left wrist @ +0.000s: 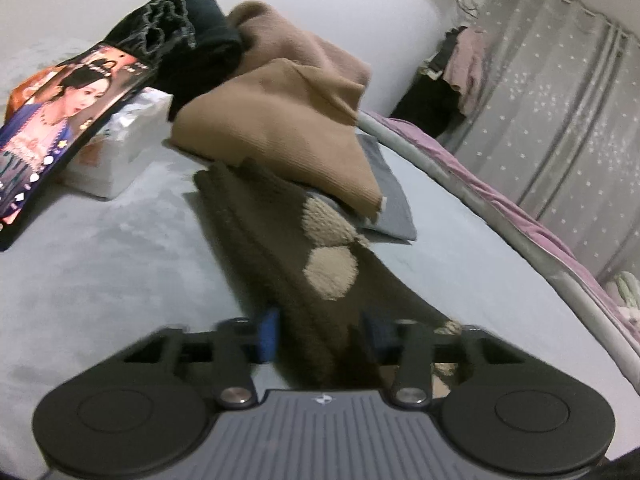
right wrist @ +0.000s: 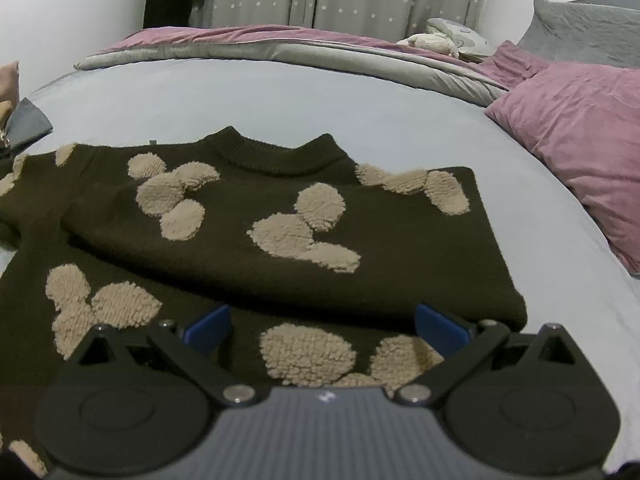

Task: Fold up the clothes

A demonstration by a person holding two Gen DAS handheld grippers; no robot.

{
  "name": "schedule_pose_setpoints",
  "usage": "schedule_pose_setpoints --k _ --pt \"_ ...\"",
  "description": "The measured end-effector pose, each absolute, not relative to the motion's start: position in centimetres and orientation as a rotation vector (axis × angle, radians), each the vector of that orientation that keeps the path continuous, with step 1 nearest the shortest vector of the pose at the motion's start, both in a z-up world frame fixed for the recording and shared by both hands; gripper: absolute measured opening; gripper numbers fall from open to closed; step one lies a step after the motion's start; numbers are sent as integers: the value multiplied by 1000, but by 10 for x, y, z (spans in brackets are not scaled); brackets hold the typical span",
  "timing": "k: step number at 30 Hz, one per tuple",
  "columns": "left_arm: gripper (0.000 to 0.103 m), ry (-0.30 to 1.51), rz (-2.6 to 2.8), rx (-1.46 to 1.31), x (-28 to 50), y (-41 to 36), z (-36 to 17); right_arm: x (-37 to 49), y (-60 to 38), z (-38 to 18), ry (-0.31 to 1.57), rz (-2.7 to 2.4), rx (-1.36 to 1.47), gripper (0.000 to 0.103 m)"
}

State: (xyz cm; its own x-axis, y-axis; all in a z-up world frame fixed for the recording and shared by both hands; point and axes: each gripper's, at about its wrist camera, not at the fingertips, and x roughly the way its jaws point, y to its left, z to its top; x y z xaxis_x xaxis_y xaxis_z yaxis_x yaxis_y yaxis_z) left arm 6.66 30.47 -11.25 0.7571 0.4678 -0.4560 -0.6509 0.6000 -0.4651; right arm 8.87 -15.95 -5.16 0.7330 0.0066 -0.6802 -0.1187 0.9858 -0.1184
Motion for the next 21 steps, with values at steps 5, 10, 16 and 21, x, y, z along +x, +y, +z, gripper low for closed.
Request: schedule_pose_setpoints --k 5,10,16,21 --pt "11 266 639 -635 63 303 -108 88 -160 -50 741 68 -159 102" --pt "10 197 600 -612 57 296 -96 87 -160 -49 737 71 -157 103" --pt "10 123 538 -593 50 287 -78 86 -160 -46 733 83 -150 102" --pt "10 91 504 -593 43 279 -62 85 -158 -43 728 102 -133 103"
